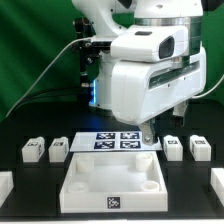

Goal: Assemble one leg

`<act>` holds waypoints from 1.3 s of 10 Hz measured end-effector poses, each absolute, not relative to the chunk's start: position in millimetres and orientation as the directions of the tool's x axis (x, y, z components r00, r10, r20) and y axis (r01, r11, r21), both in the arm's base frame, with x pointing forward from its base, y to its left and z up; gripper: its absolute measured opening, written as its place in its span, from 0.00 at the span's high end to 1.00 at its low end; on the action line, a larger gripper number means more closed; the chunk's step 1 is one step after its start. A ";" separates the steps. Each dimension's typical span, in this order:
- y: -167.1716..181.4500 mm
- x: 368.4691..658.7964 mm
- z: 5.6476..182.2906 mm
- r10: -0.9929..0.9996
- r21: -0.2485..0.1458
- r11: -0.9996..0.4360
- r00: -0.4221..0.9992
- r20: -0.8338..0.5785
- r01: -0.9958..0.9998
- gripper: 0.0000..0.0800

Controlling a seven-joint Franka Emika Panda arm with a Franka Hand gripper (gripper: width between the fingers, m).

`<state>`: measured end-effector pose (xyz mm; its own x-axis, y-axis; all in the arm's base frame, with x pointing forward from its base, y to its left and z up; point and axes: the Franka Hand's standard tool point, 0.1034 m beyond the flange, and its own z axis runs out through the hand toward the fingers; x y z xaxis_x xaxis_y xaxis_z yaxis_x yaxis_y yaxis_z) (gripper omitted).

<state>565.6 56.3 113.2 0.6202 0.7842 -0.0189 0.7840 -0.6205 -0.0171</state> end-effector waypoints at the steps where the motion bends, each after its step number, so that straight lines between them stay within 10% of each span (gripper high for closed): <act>1: 56.3 565.6 113.2 0.784 -0.017 -0.621 0.620 -0.019 0.784 0.19; 10: 53.5 564.0 113.3 0.825 -0.017 -0.565 0.565 -0.020 0.825 0.19; 13: 19.4 510.7 101.6 0.993 -0.014 -0.117 0.117 -0.010 0.993 0.19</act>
Offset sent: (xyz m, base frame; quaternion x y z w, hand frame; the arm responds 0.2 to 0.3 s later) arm 0.0000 0.0000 0.0000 0.0000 0.0000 0.0000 1.0000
